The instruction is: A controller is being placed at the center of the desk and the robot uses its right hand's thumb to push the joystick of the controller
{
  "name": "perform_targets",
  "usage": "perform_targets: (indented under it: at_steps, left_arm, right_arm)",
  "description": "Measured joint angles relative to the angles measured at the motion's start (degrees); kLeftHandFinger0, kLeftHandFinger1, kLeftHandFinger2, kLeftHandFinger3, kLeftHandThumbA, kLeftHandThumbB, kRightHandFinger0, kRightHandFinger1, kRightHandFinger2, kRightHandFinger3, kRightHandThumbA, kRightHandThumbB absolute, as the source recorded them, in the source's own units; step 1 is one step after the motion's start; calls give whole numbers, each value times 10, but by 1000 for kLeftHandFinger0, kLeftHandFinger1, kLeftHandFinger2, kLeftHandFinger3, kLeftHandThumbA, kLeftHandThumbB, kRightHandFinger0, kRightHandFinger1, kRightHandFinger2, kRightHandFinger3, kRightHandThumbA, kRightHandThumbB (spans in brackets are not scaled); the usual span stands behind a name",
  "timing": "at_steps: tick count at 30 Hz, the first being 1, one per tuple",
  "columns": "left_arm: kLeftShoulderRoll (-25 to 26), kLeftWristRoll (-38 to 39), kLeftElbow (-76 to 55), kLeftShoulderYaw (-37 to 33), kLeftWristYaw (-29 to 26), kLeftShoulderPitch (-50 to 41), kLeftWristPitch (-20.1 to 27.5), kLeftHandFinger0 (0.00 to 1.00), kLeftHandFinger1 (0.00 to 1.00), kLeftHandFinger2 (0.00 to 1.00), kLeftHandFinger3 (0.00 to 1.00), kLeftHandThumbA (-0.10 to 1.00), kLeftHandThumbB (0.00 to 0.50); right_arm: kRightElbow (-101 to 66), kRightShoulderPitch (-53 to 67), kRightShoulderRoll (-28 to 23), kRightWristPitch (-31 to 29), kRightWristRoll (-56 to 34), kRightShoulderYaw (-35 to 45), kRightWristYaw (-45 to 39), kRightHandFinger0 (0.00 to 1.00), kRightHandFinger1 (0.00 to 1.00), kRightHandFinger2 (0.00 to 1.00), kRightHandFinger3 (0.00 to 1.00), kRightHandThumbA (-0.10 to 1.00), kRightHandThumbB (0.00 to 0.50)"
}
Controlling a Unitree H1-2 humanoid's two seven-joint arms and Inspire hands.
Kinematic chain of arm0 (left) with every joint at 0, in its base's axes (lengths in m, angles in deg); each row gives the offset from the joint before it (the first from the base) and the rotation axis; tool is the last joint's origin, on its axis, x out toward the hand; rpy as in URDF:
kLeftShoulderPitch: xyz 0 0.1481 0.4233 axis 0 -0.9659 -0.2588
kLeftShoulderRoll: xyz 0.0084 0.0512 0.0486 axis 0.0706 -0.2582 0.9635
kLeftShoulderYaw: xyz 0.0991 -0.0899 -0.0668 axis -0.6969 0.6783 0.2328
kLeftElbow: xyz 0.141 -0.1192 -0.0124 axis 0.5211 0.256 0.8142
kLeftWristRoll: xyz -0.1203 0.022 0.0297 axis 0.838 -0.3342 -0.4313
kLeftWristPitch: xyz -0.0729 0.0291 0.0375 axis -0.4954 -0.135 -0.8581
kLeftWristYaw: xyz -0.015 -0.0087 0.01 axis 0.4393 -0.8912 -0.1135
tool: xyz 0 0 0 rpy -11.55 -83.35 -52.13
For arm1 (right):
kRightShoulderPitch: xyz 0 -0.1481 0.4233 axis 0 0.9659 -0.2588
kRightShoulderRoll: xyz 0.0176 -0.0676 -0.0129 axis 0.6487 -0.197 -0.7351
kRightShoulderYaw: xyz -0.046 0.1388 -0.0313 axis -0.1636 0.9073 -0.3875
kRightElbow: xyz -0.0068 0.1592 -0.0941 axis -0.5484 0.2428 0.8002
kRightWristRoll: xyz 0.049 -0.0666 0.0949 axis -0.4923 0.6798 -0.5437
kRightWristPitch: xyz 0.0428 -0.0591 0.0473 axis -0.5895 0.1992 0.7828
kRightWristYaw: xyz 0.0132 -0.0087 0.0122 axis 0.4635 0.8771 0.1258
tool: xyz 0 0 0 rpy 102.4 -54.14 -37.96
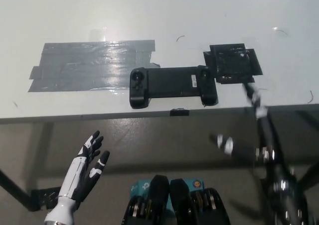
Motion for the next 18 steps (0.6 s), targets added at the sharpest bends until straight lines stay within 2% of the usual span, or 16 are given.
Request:
perform_targets:
  at_steps: [6,9,18]
  left_arm:
    - [-1,0,6,0,0,-6,0,1000,1000,1000,1000,859,23]
    - [-1,0,6,0,0,-12,0,1000,1000,1000,1000,863,6]
    - [-1,-1,6,0,0,-13,0,1000,1000,1000,1000,853,8]
  right_arm:
    - [54,29,-13,-9,4,-9,-12,1000,1000,1000,1000,988,190]
    - [75,29,-13,-16,7,-12,-14,1000,1000,1000,1000,970,184]
    - [81,27,-13,-27,11,-13,-20,1000,1000,1000,1000,988,189]
